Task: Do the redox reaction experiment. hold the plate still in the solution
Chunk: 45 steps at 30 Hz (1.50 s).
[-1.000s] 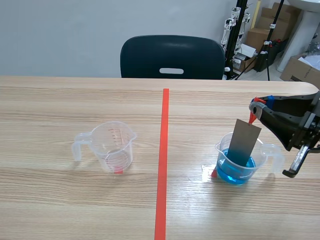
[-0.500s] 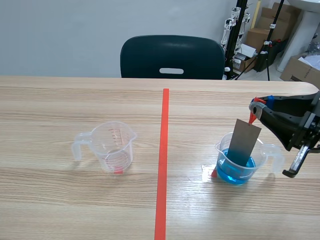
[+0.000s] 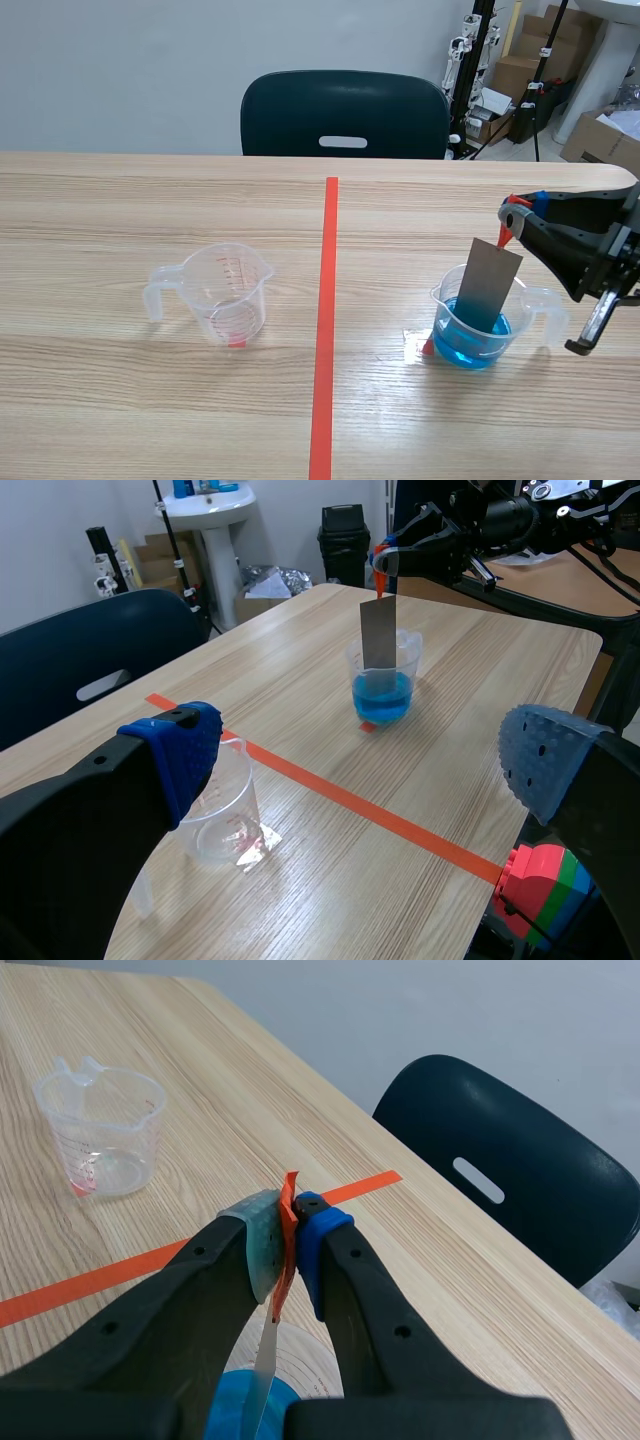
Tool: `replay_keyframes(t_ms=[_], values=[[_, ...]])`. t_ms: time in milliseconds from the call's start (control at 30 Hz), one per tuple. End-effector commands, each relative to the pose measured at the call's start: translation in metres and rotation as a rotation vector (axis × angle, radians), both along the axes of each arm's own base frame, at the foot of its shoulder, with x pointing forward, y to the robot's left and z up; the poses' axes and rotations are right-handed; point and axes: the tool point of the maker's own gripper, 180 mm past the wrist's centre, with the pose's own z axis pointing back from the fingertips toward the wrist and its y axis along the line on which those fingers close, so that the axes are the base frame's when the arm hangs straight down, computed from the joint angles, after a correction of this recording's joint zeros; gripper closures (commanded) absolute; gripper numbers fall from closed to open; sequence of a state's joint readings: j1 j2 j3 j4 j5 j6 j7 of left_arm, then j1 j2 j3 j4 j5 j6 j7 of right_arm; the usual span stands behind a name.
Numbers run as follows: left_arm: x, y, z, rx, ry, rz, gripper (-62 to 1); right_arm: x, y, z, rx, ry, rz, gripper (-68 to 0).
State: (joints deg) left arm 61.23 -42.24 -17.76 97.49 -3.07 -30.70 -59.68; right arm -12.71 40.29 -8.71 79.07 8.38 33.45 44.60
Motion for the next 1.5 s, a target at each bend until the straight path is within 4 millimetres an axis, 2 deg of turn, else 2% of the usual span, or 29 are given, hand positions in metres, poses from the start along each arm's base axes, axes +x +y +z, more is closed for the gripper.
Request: replay_keyframes(t_ms=[0, 1067, 1300, 1467], values=[[0.001, -0.002, 0.007, -0.030, -0.016, 0.002, -58.1, 0.006, -0.001, 0.014, 0.026, -0.040, -0.002, -0.2], [0.001, -0.002, 0.007, -0.029, -0.015, 0.002, -58.1, 0.005, -0.001, 0.013, 0.023, -0.040, -0.001, -0.2], [0.001, -0.002, 0.007, -0.029, -0.015, 0.002, -58.1, 0.001, 0.003, 0.002, -0.058, -0.038, 0.030, -0.2], [0.001, -0.002, 0.007, -0.029, -0.015, 0.002, -58.1, 0.005, 0.000, 0.011, 0.003, -0.039, 0.006, -0.2]])
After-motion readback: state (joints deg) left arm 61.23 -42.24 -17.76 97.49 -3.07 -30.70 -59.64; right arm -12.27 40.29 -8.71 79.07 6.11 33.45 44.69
